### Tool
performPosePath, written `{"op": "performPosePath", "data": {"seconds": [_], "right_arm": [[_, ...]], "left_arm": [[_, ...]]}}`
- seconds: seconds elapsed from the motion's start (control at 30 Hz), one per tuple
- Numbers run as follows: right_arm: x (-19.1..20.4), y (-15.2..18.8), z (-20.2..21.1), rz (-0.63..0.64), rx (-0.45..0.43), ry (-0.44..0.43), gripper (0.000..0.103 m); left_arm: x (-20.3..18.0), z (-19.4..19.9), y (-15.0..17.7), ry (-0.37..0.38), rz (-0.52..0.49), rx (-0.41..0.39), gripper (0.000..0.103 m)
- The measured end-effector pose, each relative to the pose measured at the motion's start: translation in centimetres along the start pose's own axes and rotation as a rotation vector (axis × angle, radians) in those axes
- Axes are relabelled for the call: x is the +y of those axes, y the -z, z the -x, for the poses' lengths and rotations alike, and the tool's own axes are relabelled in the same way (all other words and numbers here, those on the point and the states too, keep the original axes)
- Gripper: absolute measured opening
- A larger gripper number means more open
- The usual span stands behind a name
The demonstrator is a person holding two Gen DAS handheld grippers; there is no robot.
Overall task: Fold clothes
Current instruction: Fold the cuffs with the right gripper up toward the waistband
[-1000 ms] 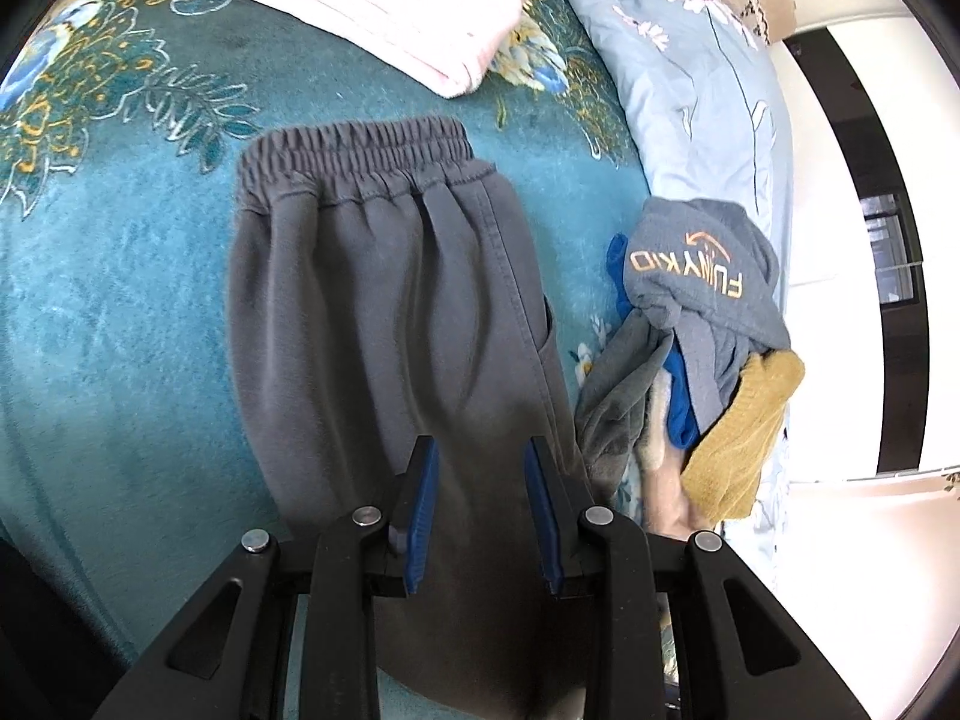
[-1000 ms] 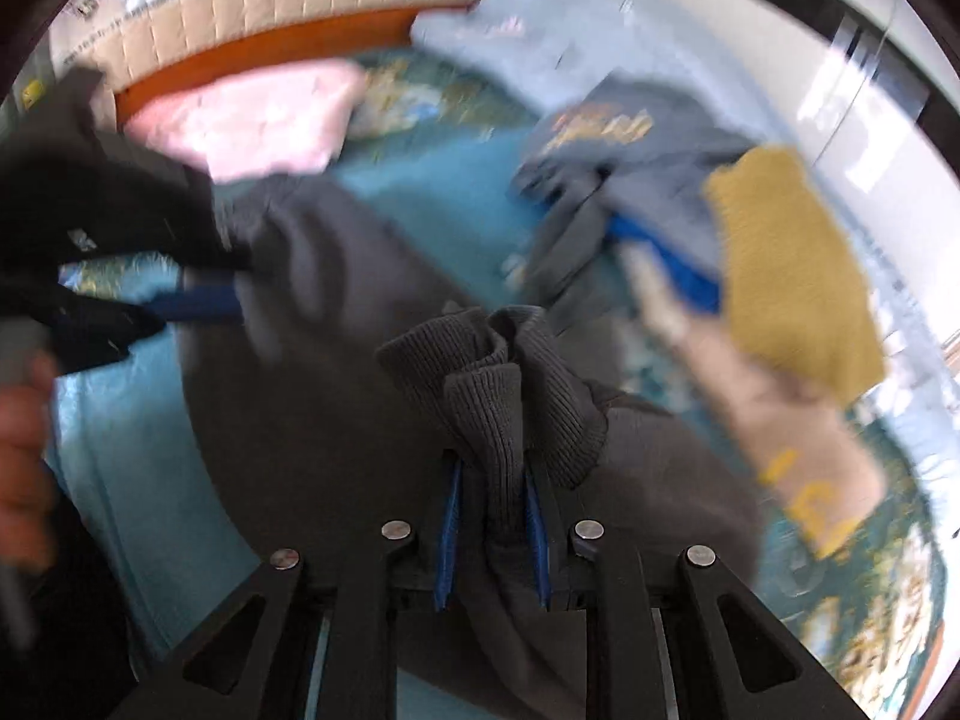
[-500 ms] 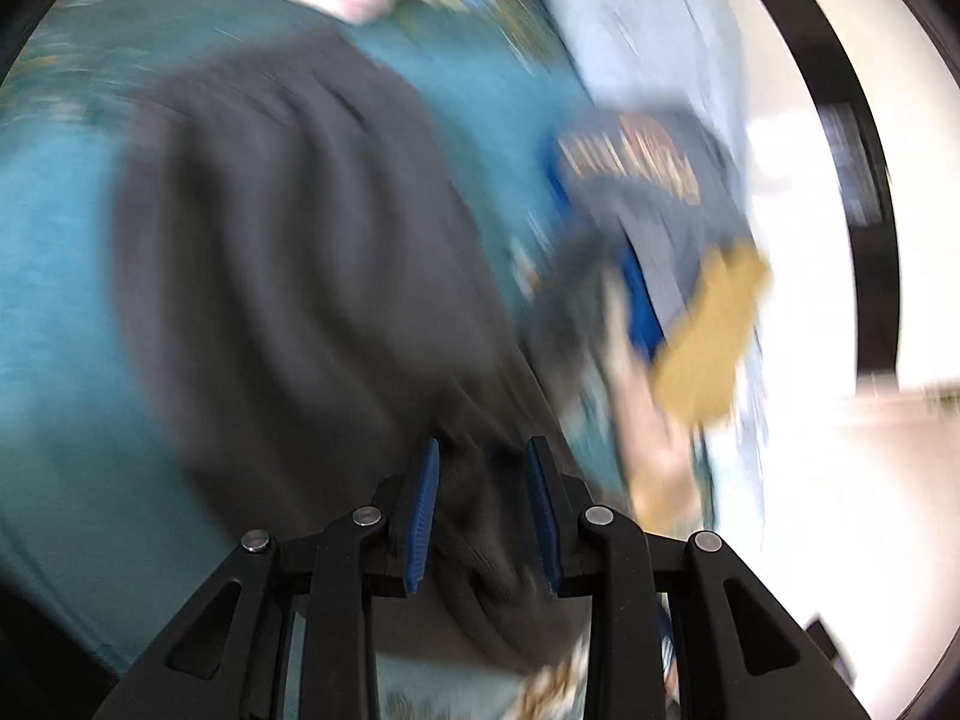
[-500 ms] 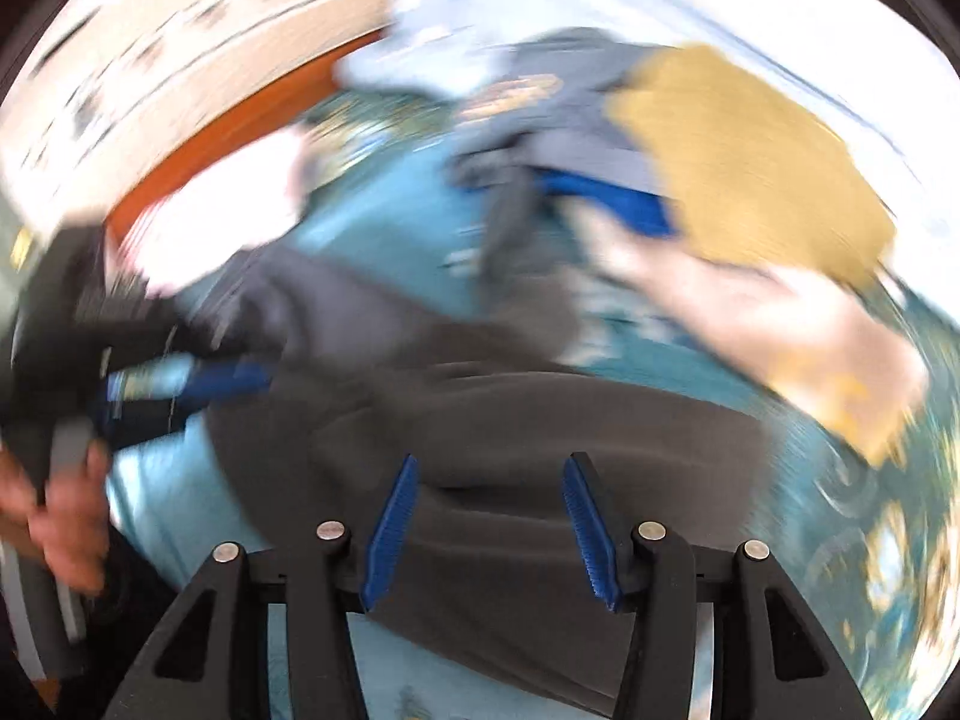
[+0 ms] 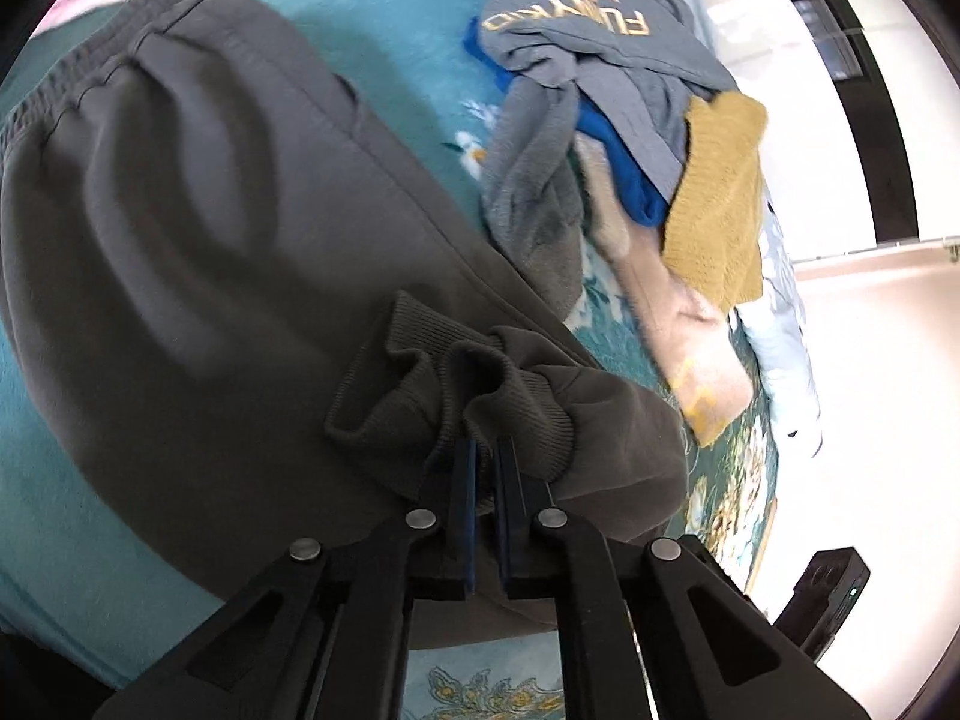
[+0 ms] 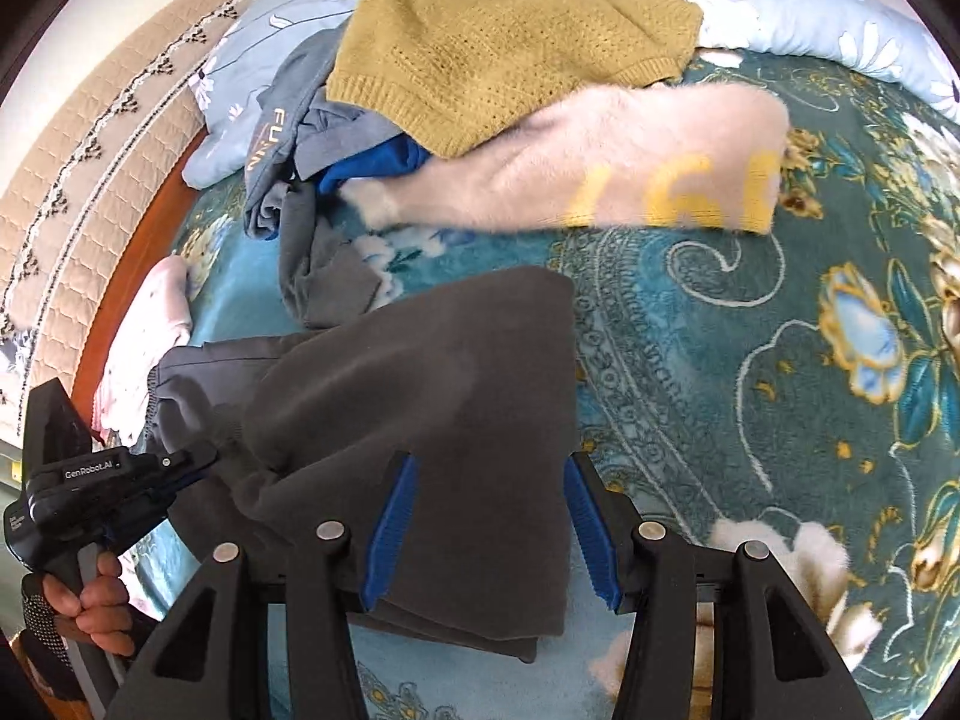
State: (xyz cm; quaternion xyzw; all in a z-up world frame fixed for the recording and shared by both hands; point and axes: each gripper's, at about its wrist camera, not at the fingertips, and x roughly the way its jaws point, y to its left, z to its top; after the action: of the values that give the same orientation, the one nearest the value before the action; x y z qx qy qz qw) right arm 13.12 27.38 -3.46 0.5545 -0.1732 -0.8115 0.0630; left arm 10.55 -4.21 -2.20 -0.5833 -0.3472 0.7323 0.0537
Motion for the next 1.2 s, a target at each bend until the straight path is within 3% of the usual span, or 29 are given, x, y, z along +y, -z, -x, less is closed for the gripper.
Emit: {"op": "performPosePath", "data": {"seconds": [0.1,0.17,0.23,0.33,0.43,0.53,0.67,0.87,0.93,1.03,1.1,1.2], "right_arm": [[0.4,0.0,0.1,0.015,-0.009,-0.016,0.055],[0.6,0.0,0.3,0.027,-0.019,-0.038,0.055],[0.9,0.1,0.3,0.040,-0.021,-0.054,0.055],[1.8,0.6,0.2,0.077,-0.008,-0.102,0.055],[3.1,1.5,-0.5,0.141,0.027,-0.137,0.055],[2.9,2.1,-2.7,0.150,0.088,-0.090,0.055],[1.2,2.6,-5.0,0.073,0.135,-0.081,0.055],[1.6,1.7,-5.2,0.063,0.183,-0.049,0.054],[2.3,0.9,-3.7,0.078,0.131,-0.056,0.054],[2.9,-0.8,-1.7,0.093,0.051,-0.062,0.054],[2.8,-1.7,-1.3,0.084,0.018,-0.050,0.054],[2.1,-3.0,-1.5,0.037,-0.009,-0.041,0.054]], "left_arm": [[0.1,2.1,-0.2,0.048,-0.004,-0.102,0.004],[0.3,3.4,-0.6,0.027,0.001,-0.150,0.004],[0.9,2.8,-0.6,-0.108,0.009,-0.139,0.004],[2.1,0.3,-0.7,-0.205,0.055,-0.064,0.004],[2.2,-0.1,-1.0,-0.218,0.053,-0.059,0.004],[2.7,-0.6,-1.3,-0.212,0.077,-0.044,0.005],[3.4,-1.7,-1.5,-0.203,0.120,-0.010,0.005],[3.8,-2.3,-1.9,-0.220,0.116,0.002,0.006],[4.0,-1.9,-1.9,-0.212,0.131,-0.004,0.007],[4.1,0.1,-1.8,-0.209,0.163,-0.063,0.008],[3.9,2.1,-2.0,-0.217,0.148,-0.157,0.008],[2.8,3.7,-2.4,-0.125,0.092,-0.248,0.008]]}}
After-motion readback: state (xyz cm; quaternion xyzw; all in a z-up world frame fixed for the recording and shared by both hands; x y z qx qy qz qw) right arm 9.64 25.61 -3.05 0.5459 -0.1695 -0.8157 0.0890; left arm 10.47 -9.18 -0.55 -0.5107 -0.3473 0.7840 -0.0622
